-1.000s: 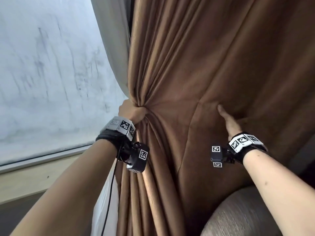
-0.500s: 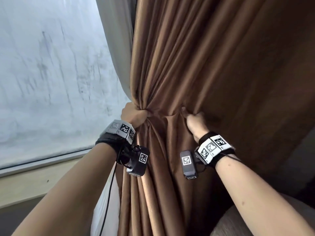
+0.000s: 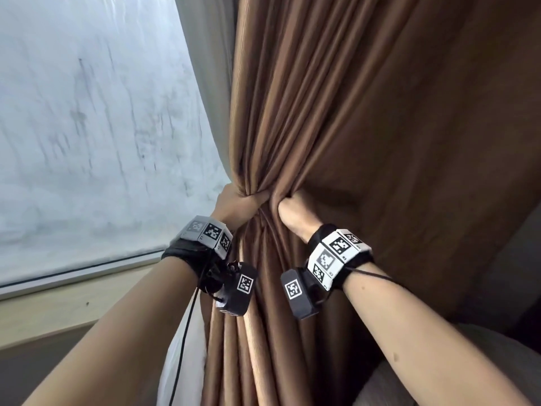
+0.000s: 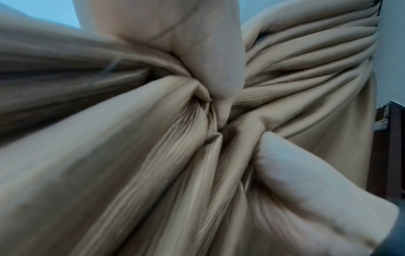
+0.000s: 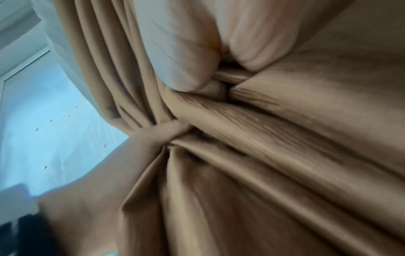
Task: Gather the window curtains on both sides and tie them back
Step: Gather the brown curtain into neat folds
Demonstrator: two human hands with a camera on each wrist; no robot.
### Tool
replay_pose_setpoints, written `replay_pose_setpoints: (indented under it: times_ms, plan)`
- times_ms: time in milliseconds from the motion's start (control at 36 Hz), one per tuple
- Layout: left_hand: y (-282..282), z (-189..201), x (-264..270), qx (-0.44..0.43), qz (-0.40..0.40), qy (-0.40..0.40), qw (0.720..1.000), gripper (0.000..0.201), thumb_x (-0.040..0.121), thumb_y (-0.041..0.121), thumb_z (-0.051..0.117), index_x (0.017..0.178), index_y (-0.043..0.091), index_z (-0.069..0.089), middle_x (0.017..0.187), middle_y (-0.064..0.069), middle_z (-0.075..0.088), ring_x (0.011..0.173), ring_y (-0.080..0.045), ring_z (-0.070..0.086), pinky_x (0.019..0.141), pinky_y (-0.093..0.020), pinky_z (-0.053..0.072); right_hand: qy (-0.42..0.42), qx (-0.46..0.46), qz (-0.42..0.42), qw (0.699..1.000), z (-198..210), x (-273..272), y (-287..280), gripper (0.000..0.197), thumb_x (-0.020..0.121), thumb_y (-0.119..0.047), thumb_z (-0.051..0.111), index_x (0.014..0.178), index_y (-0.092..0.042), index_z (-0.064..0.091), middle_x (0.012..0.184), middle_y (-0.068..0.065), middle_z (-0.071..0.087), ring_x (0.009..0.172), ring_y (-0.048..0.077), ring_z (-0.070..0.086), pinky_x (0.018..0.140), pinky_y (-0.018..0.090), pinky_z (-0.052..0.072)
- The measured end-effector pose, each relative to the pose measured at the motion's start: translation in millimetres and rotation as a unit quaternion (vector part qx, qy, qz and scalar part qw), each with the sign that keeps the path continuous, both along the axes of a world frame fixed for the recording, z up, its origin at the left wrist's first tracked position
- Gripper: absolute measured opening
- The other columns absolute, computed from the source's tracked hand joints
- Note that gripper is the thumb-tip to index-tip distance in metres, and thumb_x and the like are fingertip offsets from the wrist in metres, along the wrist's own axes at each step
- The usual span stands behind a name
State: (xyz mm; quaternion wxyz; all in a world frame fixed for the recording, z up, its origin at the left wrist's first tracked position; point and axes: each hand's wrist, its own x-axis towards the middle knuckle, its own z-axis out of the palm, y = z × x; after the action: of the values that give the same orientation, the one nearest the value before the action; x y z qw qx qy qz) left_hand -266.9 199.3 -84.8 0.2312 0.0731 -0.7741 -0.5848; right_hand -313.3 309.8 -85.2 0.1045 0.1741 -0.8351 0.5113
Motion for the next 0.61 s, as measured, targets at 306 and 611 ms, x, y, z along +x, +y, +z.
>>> replay_pose_setpoints:
  times_ms: [306,611]
  plan:
    - [15,15,22,-0.025,-0.084,0.031,0.996,0.054,0.088,0.03,0.066,0.136,0.013,0.051,0.125,0.011,0.056,0.113,0.001,0.052,0.089,-0.004,0.04,0.036,0.127,0.07,0.989,-2,31,-9,0.076,0.084,-0.056,0.032,0.138,-0.004,0.043,0.141,0.016,0.045,0.134,0.03,0.04,0.111,0.035,0.032]
    - [13,15,11,-0.079,0.113,-0.01,0.99,0.051,0.078,0.043,0.074,0.121,0.017,0.064,0.12,-0.009,0.066,0.112,-0.029,0.06,0.088,-0.026,0.043,-0.09,-0.021,0.181,0.979,-6,38,32,0.092,0.052,-0.012,0.063,0.14,-0.014,0.037,0.134,0.007,0.045,0.121,0.016,0.042,0.099,0.016,0.036]
